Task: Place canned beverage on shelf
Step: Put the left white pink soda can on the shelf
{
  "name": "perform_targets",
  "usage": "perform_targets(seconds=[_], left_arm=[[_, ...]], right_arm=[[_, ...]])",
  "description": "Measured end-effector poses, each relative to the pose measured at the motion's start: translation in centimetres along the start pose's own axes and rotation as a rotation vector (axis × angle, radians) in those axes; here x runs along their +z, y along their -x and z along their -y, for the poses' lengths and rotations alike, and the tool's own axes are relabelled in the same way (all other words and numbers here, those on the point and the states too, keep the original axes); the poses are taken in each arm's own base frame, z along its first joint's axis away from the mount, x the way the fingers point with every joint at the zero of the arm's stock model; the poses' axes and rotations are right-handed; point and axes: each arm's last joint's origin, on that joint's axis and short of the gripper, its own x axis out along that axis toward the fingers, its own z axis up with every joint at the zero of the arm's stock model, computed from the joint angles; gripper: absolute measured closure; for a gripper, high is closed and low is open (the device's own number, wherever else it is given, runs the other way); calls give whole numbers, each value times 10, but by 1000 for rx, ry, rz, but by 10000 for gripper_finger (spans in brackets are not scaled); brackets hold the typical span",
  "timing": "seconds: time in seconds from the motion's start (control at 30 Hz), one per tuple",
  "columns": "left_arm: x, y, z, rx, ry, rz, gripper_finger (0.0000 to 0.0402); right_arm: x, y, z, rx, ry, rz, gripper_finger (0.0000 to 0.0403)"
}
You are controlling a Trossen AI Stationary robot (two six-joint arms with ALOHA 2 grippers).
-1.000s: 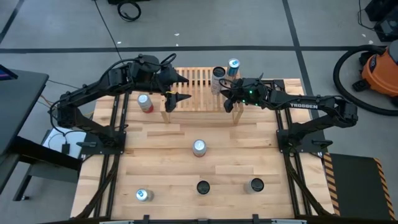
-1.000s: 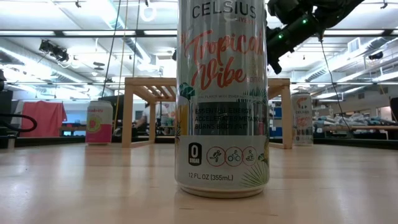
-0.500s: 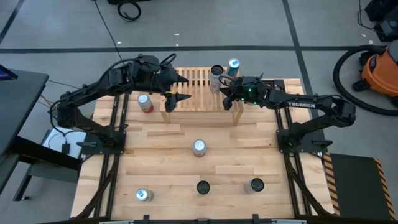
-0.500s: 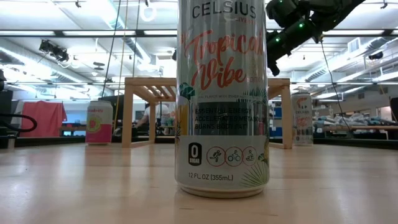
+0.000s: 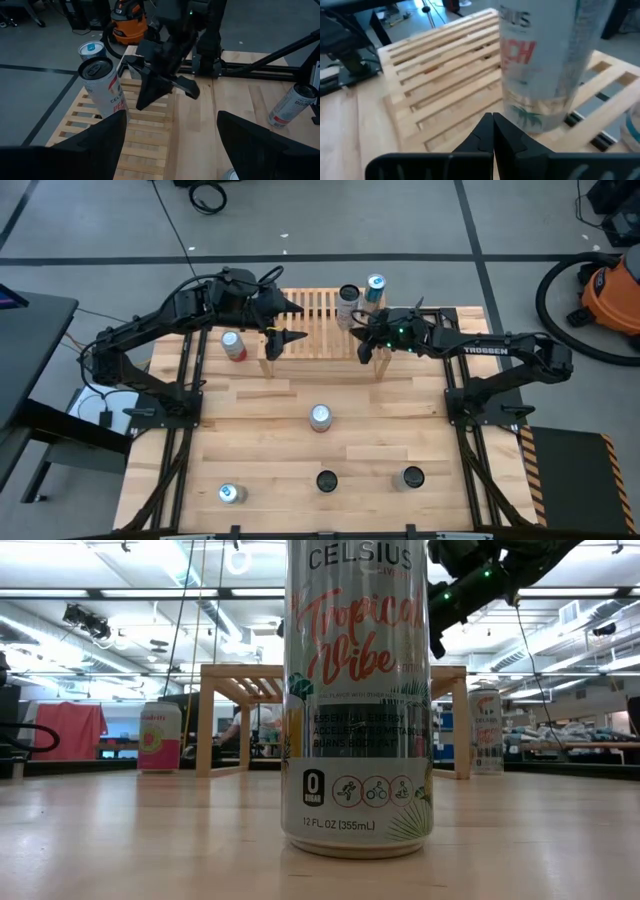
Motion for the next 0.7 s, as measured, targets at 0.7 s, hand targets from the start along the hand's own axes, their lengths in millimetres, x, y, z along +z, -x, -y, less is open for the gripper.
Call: perform_targets(seconds=[0.7], left_arm=[[0,0,0,1,0,1,88]], right_arm=[[9,-1,10,-31,-18,82,398]])
